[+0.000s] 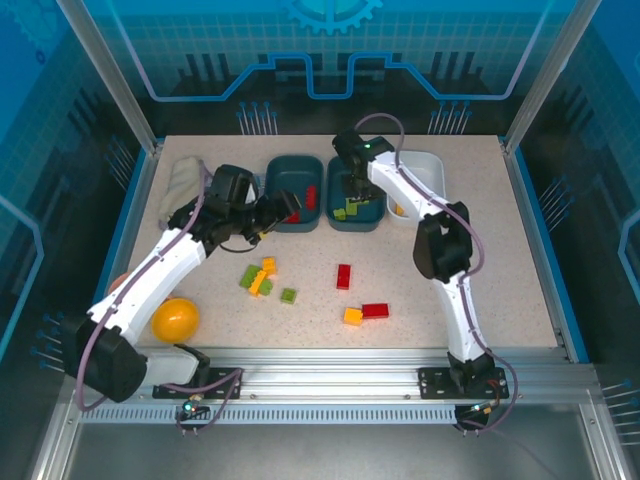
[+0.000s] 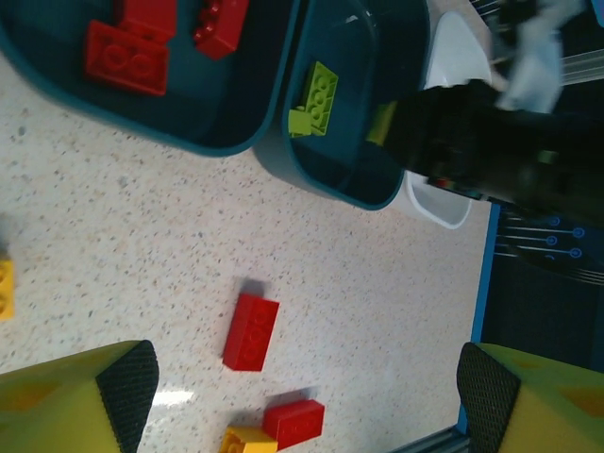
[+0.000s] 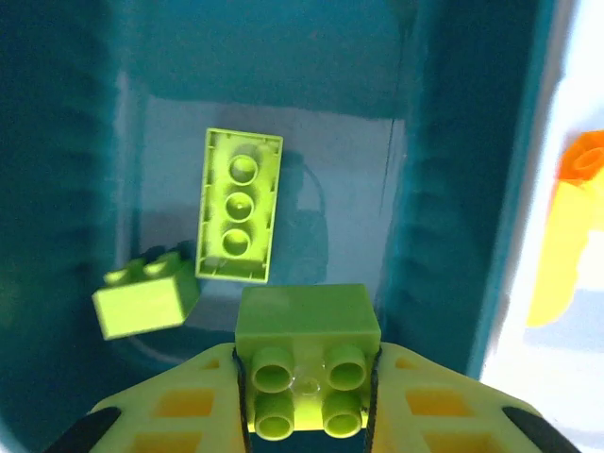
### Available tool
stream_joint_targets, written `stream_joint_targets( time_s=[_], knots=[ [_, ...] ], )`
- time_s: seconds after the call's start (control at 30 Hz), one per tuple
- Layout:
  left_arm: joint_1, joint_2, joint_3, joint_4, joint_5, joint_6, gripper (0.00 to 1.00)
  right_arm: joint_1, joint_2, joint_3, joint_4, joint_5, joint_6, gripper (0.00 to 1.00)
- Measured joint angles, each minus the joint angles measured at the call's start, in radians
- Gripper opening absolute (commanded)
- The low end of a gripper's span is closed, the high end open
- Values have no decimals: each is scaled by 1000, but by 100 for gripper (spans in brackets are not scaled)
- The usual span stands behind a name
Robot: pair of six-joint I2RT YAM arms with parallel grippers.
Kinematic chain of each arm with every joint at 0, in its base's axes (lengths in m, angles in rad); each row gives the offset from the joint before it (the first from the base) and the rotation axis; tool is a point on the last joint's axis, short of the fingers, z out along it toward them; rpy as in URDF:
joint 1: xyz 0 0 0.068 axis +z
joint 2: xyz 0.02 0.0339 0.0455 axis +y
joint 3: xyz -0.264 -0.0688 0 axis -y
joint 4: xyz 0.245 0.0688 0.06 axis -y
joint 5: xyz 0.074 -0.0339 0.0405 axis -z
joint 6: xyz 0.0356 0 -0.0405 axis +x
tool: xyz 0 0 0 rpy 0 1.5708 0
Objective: Sort the legos into containers by color
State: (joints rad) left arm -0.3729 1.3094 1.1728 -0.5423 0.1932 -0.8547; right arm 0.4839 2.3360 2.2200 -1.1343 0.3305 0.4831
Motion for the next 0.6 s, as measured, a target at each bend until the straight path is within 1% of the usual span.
stream_joint_targets(
  time_s=[0.17, 0.3, 0.33, 0.47, 0.53, 0.6],
  knots=[
    [-10, 39, 11, 16, 8, 8, 87, -1, 150, 128, -79, 33, 25, 28],
    [-11, 41, 11, 17, 11, 18, 87, -6, 183, 150, -123, 55, 45, 30],
    [-12, 41, 11, 17, 11, 19, 87, -8, 183, 150, -129, 56, 48, 33],
    [-12, 39, 11, 16, 11, 20, 87, -17, 183, 150, -130, 50, 58, 51],
    [-11, 38, 11, 10, 10, 23, 87, -18, 183, 156, -130, 39, 56, 57],
    [-12, 33, 12, -4, 10, 24, 87, -18, 183, 168, -128, 27, 49, 59]
  ],
)
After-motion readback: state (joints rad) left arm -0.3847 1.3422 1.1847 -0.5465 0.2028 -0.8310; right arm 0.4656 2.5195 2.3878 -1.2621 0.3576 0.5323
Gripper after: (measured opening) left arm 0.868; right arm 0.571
